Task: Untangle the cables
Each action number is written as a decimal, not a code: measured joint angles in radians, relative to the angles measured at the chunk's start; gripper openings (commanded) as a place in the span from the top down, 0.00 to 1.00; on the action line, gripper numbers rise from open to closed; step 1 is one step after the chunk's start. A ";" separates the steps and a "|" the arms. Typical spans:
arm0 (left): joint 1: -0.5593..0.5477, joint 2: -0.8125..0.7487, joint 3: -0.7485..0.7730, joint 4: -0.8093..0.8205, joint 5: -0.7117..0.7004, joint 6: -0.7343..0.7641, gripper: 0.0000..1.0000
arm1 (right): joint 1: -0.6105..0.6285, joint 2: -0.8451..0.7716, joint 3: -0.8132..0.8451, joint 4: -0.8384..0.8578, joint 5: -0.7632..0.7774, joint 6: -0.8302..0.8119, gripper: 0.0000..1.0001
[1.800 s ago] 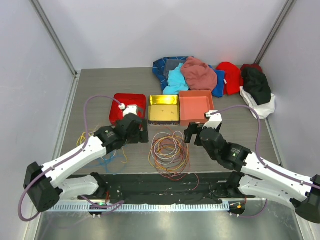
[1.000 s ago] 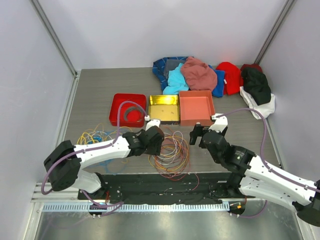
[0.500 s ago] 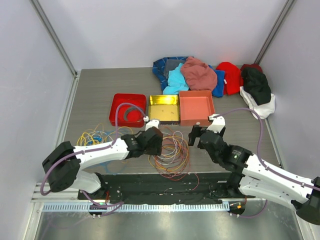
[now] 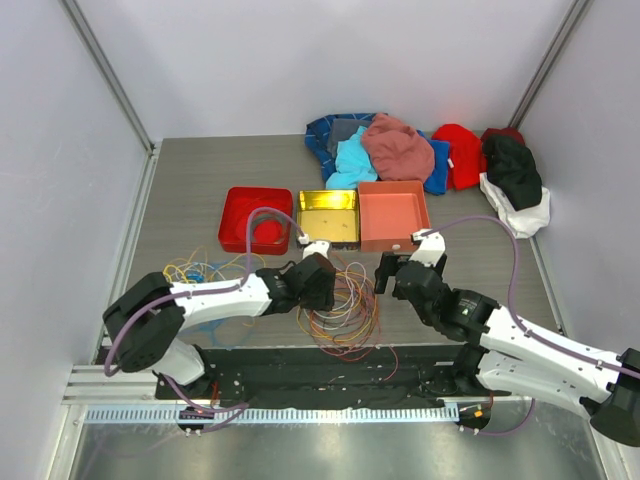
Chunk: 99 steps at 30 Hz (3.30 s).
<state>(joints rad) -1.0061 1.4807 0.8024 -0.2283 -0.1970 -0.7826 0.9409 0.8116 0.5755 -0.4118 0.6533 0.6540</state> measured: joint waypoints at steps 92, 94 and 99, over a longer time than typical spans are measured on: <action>0.000 -0.483 -0.049 -0.277 -0.143 0.014 0.58 | 0.002 0.249 -0.070 0.225 -0.362 -0.005 0.31; 0.000 -0.483 -0.085 -0.264 -0.144 -0.010 0.61 | 0.003 0.260 -0.067 0.238 -0.369 -0.005 0.32; 0.000 -0.460 -0.212 -0.208 -0.140 -0.079 0.68 | 0.003 0.262 -0.053 0.263 -0.379 -0.005 0.32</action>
<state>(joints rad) -1.0061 1.0210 0.5900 -0.4366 -0.3374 -0.8616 0.9436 1.0733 0.5224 -0.1490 0.2745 0.6487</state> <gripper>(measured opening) 0.360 0.686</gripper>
